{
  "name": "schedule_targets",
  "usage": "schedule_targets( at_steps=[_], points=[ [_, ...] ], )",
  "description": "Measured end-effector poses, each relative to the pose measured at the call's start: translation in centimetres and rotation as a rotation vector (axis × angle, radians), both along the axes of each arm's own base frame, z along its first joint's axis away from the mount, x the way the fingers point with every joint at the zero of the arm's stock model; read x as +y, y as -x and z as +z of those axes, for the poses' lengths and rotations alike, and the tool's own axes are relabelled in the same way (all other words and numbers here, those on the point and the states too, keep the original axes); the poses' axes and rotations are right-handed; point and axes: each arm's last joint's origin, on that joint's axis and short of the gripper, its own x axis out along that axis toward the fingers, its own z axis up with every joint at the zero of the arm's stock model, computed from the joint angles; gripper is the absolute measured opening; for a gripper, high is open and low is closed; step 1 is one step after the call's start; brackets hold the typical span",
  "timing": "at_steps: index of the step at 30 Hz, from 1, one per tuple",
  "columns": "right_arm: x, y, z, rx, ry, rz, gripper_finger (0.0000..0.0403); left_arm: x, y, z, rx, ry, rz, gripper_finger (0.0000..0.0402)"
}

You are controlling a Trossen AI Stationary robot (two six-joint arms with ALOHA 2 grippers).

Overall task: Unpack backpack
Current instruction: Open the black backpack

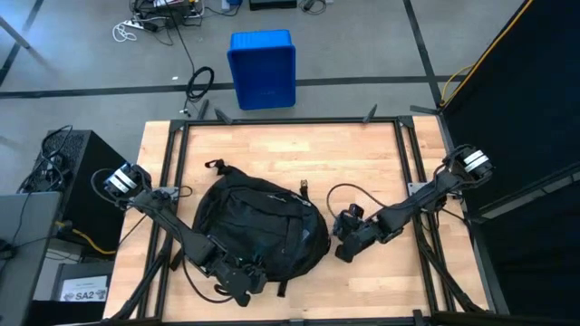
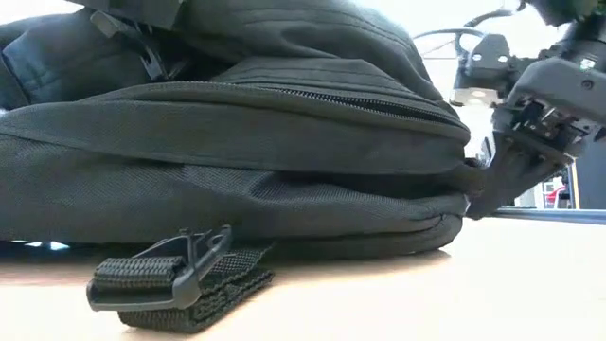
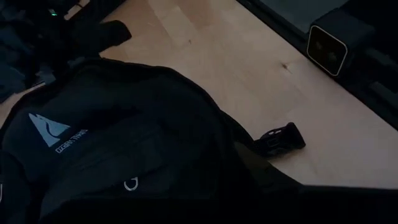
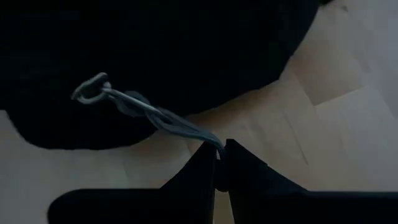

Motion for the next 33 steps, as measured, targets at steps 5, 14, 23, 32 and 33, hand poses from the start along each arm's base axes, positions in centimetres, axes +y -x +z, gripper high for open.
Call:
schedule_targets(
  at_steps=[5,14,23,32,33],
  points=[
    [-1.0,1.9,0.1,-0.175,-0.079,-0.006,0.0000,0.0,0.0,0.0,0.002,-0.003,0.002,0.0000],
    [-1.1,4.3,-0.1,-0.399,-0.123,0.018,0.0000,0.1,0.0,0.0,0.001,-0.006,0.005,0.0000],
    [0.0,4.7,0.5,-0.481,-0.113,0.068,0.0000,1.6,-0.1,-2.3,-0.039,0.002,0.005,0.0000],
    [0.8,4.8,1.2,-0.547,-0.107,0.127,0.0000,3.5,-0.9,-3.3,-0.061,0.062,-0.011,0.0000],
    [0.8,4.8,1.2,-0.546,-0.104,0.131,0.0000,3.7,-1.1,-3.3,-0.059,0.067,-0.010,0.0000]
  ],
)
